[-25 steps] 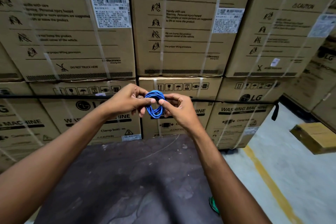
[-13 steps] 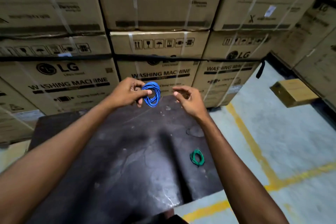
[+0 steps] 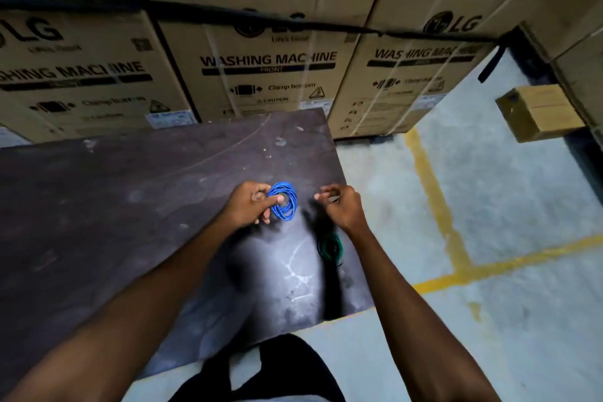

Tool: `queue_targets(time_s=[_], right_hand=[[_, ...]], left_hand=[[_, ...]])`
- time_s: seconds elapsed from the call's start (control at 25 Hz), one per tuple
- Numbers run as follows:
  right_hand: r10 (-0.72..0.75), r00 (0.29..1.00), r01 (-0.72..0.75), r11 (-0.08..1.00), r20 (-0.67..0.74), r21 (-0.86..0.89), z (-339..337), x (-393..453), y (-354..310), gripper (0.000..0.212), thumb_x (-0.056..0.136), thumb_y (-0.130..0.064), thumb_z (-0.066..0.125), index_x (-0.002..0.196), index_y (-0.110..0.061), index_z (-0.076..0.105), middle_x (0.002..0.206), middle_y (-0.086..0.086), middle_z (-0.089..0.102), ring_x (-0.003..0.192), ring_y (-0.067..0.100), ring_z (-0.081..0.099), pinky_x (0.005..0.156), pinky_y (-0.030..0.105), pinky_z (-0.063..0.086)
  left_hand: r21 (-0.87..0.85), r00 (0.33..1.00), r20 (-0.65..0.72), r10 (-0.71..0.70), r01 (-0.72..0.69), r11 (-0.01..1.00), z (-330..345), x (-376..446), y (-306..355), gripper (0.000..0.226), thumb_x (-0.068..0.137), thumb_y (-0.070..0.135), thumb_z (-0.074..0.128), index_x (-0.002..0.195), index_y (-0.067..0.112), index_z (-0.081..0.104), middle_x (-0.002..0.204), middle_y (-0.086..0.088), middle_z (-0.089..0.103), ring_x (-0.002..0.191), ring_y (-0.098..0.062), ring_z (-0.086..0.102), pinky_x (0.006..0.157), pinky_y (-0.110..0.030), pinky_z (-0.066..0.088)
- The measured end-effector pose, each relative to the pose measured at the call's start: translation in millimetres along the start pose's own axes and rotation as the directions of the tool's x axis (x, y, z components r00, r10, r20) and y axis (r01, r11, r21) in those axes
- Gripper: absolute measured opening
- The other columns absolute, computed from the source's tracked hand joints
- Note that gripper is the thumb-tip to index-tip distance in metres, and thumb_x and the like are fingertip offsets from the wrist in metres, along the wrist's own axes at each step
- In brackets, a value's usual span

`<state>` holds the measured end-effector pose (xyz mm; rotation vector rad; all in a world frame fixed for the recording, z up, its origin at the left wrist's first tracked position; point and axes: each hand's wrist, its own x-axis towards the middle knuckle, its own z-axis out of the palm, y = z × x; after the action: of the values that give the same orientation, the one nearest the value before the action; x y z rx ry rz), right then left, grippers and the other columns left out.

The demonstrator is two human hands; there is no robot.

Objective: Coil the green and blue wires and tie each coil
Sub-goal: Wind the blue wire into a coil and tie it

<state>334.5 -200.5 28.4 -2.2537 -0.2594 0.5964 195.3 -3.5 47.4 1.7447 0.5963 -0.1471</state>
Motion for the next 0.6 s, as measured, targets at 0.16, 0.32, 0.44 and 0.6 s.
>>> queue_targets(time_s=[0.16,0.32,0.44,0.6], right_hand=[[0.005,1.000,-0.005,0.998,-0.002,-0.058,35.4,28.5,38.0,0.016,0.076,-0.022,0.086,0.080,-0.022,0.070,0.075,-0.003,0.070,0.079,0.020,0.073,0.084,0.033,0.058],[0.023,0.999,-0.030,0.979,-0.037,-0.202,62.6,45.7,58.8,0.033,0.076,-0.042,0.078,0.093,-0.013,0.072,0.091,0.005,0.075,0.084,0.023,0.071,0.080,0.033,0.057],[-0.023,0.999,0.011,0.962,-0.039,-0.274,73.6,42.7,61.6,0.019,0.086,-0.030,0.074,0.093,-0.014,0.066,0.098,0.008,0.065,0.083,0.025,0.062,0.077,0.034,0.053],[-0.093,0.993,0.073,0.965,-0.069,-0.250,72.9,39.7,50.5,0.011,0.090,-0.001,0.058,0.084,-0.009,0.062,0.098,0.011,0.062,0.082,0.022,0.056,0.078,0.036,0.048]], left_hand=[[-0.021,0.996,-0.021,-0.082,0.081,0.996,18.3,14.1,-32.0,0.019,0.095,0.015,0.069,0.098,-0.003,0.071,0.042,0.002,0.060,0.033,-0.005,0.053,0.035,-0.017,0.039],[-0.025,0.991,-0.026,-0.130,0.130,0.991,26.0,19.4,-44.4,0.015,0.096,0.012,0.067,0.100,-0.002,0.070,0.041,0.002,0.059,0.031,-0.004,0.052,0.034,-0.015,0.037],[-0.041,0.983,-0.053,-0.173,0.171,0.984,27.1,17.9,-59.7,0.016,0.095,0.015,0.070,0.099,-0.001,0.069,0.043,0.002,0.060,0.034,-0.006,0.056,0.034,-0.016,0.038],[-0.070,0.978,-0.061,-0.199,0.195,0.978,23.5,12.4,-65.4,0.012,0.094,0.015,0.070,0.101,0.005,0.069,0.043,0.001,0.060,0.036,-0.006,0.057,0.034,-0.017,0.039]])
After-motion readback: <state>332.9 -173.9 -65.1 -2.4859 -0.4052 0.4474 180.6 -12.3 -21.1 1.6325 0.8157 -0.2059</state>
